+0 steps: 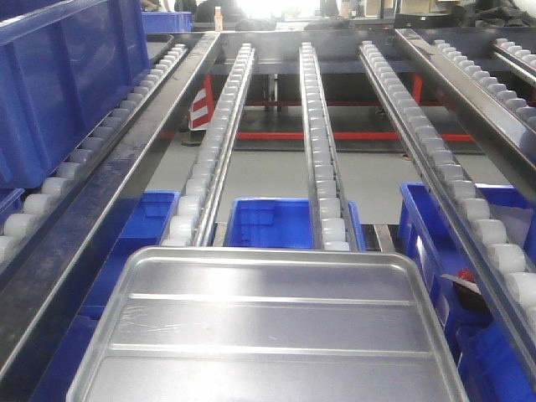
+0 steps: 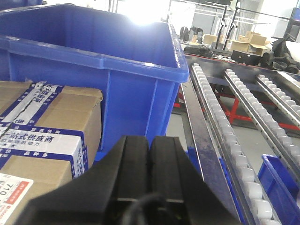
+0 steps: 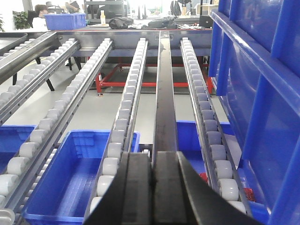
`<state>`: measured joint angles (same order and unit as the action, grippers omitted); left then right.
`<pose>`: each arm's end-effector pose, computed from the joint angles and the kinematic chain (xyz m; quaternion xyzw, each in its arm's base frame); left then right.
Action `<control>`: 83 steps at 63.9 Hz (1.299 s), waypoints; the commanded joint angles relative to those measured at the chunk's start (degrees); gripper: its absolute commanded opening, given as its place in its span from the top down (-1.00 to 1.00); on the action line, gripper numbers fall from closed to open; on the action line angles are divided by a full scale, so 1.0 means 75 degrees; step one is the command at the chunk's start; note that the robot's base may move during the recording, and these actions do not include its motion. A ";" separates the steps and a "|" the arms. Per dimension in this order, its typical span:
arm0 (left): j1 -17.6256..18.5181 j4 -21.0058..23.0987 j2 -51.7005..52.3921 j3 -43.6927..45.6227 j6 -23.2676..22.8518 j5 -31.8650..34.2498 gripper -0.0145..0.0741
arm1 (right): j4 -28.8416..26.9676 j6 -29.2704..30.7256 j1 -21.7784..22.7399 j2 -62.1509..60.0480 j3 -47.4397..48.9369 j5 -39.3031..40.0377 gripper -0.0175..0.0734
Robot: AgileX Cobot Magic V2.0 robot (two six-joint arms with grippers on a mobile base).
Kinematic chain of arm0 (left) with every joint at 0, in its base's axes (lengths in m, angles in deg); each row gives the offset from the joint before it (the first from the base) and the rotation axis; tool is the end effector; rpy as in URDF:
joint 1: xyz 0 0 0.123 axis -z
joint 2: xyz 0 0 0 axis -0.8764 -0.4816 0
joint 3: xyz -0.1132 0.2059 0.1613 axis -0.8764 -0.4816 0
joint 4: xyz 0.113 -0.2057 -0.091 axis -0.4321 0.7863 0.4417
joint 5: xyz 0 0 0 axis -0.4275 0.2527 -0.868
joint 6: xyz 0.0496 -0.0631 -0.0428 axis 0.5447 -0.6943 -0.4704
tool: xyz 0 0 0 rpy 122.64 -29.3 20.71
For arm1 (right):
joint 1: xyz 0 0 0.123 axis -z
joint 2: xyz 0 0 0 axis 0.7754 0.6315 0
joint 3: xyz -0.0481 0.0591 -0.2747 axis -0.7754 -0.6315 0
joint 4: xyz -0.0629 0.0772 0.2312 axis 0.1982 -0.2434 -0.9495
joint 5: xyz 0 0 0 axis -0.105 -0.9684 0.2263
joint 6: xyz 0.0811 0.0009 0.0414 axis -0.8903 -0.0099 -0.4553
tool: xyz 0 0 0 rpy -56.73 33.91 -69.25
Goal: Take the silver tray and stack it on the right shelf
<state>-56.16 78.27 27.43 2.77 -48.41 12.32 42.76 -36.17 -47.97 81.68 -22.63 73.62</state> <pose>0.0557 -0.0047 0.2096 -0.0139 0.6572 -0.0796 0.7494 0.0567 -0.0027 0.2020 0.0353 0.6901 0.0018 0.7228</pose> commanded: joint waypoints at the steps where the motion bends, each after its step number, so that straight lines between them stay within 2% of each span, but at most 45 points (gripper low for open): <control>1: -0.0004 0.0056 0.0113 -0.0142 -0.0019 0.0684 0.90 | -0.0042 0.0071 0.0019 -0.0160 0.0134 0.0745 0.49; 20: -0.0004 0.0056 0.0113 -0.0142 -0.0019 0.0959 0.90 | -0.0042 0.0071 0.0019 -0.0160 0.0134 0.0887 0.49; 31: -0.0004 0.0126 0.0082 0.0190 -0.0019 0.1340 0.90 | -0.0066 0.0071 0.0019 -0.0160 0.0494 0.1517 0.49; 36: -0.0004 -0.0039 0.0006 0.0843 -0.0019 0.0581 0.90 | -0.0066 0.0071 0.0019 -0.0120 0.1090 0.1307 0.49; 44: 0.0043 -0.0193 -0.0552 0.2601 -0.0019 -0.1647 0.90 | -0.0066 0.0071 -0.0006 0.0387 0.2322 0.0189 0.49; 51: 0.0261 -0.0193 -0.1517 0.3936 -0.0019 -0.3178 0.90 | -0.0066 0.0071 -0.0169 0.1220 0.3282 -0.0678 0.49; 55: 0.0483 -0.0193 -0.2172 0.4536 -0.0003 -0.3716 0.90 | -0.0066 0.0071 -0.0316 0.1758 0.3678 -0.0945 0.49; 61: 0.0895 -0.0193 -0.3017 0.5128 0.0012 -0.4041 0.90 | -0.0066 0.0071 -0.0593 0.2421 0.4041 -0.1351 0.48; 70: 0.1962 -0.0166 -0.4044 0.5682 0.0012 -0.4039 0.89 | -0.0074 0.0071 -0.1386 0.3250 0.4476 -0.2042 0.43; 83: 0.3831 -0.0193 -0.5206 0.5838 0.0012 -0.3994 0.89 | -0.0083 0.0071 -0.2835 0.4016 0.4838 -0.2299 -0.16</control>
<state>-31.60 76.72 -8.93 44.38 -48.27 -21.79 42.33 -36.17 -66.17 109.58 10.92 52.56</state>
